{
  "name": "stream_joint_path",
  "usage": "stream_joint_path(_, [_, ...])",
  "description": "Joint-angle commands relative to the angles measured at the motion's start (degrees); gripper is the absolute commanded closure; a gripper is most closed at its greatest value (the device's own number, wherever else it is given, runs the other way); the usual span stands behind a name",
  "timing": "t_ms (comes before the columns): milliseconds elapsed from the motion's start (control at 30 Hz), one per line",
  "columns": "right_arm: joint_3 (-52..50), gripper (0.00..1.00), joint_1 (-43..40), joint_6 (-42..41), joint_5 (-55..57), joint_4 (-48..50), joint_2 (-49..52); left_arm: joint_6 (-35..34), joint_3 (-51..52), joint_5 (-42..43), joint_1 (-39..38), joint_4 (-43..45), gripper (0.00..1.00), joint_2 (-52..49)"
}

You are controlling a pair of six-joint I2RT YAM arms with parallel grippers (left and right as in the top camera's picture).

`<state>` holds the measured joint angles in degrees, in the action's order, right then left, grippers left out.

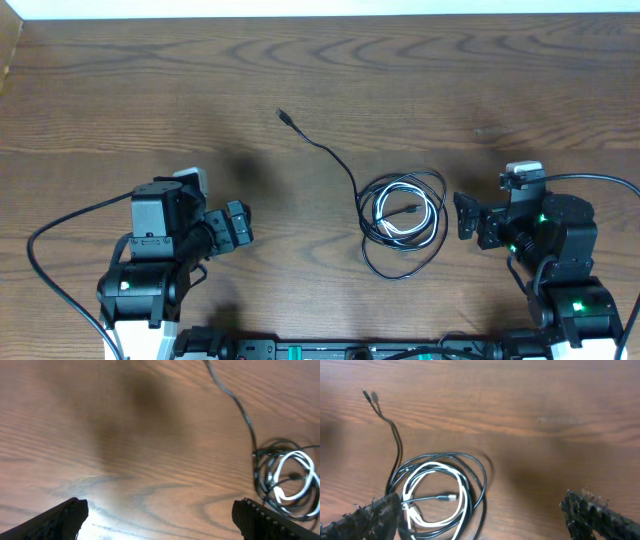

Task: Untangle cables
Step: 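Move both grippers forward toward the tangled black and white cables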

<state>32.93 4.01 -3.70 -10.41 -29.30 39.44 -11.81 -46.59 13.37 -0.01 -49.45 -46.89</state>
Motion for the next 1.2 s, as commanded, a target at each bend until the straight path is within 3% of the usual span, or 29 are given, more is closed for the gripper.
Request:
stream_joint_path(0, [3.4, 0.01, 0.4, -2.1, -0.9, -3.6, 4.9, 0.3, -1.0, 4.0, 0.2, 2.3, 0.03, -0.2])
stream_joint_path(300, [12.1, 0.01, 2.1, -2.0, 0.3, -12.4, 24.2, 1.0, -1.0, -1.0, -6.8, 4.8, 0.03, -4.0])
stream_joint_path(567, [12.3, 0.01, 6.9, 0.1, 7.5, -5.0, 34.5, 1.2, -1.0, -5.9, -15.2, 5.4, 0.02, -8.8])
stream_joint_path(767, [12.3, 0.14, 9.6, -0.2, 7.3, 1.3, 39.3, -2.1, -1.0, -6.6, -18.0, 6.1, 0.03, -11.2])
stream_joint_path(1000, [12.3, 0.09, 9.9, -1.0, 7.9, 7.2, 47.0, -5.5, -1.0, -6.6, -18.3, 6.6, 0.03, -11.4])
stream_joint_path(1100, [12.3, 0.16, 9.9, -0.9, 10.7, 8.5, 49.9, -5.5, -1.0, -6.6, -18.3, 7.0, 0.03, -11.4])
stream_joint_path(1167, [12.3, 0.30, 9.9, -1.0, 11.3, 9.6, 51.8, -5.5, -1.0, -6.6, -18.3, 6.9, 0.03, -11.4])
